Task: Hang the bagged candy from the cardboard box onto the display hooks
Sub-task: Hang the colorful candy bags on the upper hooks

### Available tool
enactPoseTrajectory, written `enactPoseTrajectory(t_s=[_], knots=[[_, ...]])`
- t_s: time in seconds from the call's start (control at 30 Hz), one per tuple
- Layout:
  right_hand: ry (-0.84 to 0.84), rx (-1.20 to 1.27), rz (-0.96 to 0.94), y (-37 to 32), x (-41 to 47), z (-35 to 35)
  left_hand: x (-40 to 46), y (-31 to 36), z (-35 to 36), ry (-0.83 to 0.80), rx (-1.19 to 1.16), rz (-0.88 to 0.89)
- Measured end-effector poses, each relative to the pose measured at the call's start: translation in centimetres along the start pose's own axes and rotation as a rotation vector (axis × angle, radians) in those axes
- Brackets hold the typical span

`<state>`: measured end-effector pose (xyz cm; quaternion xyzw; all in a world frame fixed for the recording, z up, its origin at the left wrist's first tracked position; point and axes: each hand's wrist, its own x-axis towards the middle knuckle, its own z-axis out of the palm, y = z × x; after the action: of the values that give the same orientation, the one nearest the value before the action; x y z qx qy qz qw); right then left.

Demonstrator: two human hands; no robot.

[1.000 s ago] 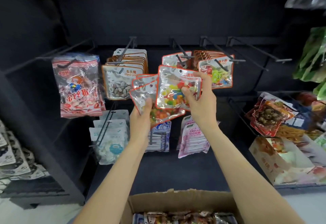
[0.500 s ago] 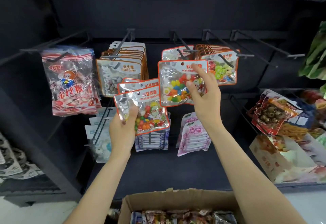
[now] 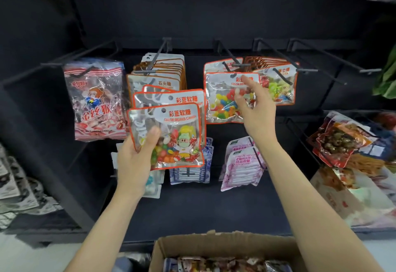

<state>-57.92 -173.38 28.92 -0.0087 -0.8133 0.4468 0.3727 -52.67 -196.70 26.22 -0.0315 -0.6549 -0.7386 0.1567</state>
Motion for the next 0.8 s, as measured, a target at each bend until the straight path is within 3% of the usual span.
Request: enactPoseTrajectory(t_s=[0.17, 0.23, 0.3, 0.4, 0.43, 0.53, 0.67, 0.8], knots=[[0.018, -0.611, -0.129, 1.2, 2.5, 2.0, 0.4, 0.6, 2.4, -0.06, 0.079, 0.027], [0.063, -0.656, -0.151, 1.6, 2.9, 2.0, 0.7, 0.7, 3.2, -0.062, 0.077, 0.017], [0.018, -0.462, -0.096, 1.2, 2.5, 1.0, 0.9, 0.5, 4.0, -0.063, 0.053, 0.011], [-0.177, 0.182, 0.198, -0.8, -0.7, -1.5, 0.7, 0.1, 5.5, -0.065, 0.002, -0.021], [-0.23, 0.287, 0.253, -1.5, -2.1, -2.0, 0.6, -0.1, 6.1, -0.077, -0.026, -0.047], [-0.31, 0.346, 0.245, -2.3, -5.7, -2.0, -0.4, -0.7, 7.8, -0.148, -0.119, -0.12], [-0.184, 0.353, 0.218, -1.4, -7.2, -2.4, -1.9, -1.3, 9.1, -0.264, -0.179, -0.158], [-0.168, 0.331, 0.192, -0.8, -7.4, -3.3, -1.4, -1.6, 9.0, -0.329, -0.214, -0.171]])
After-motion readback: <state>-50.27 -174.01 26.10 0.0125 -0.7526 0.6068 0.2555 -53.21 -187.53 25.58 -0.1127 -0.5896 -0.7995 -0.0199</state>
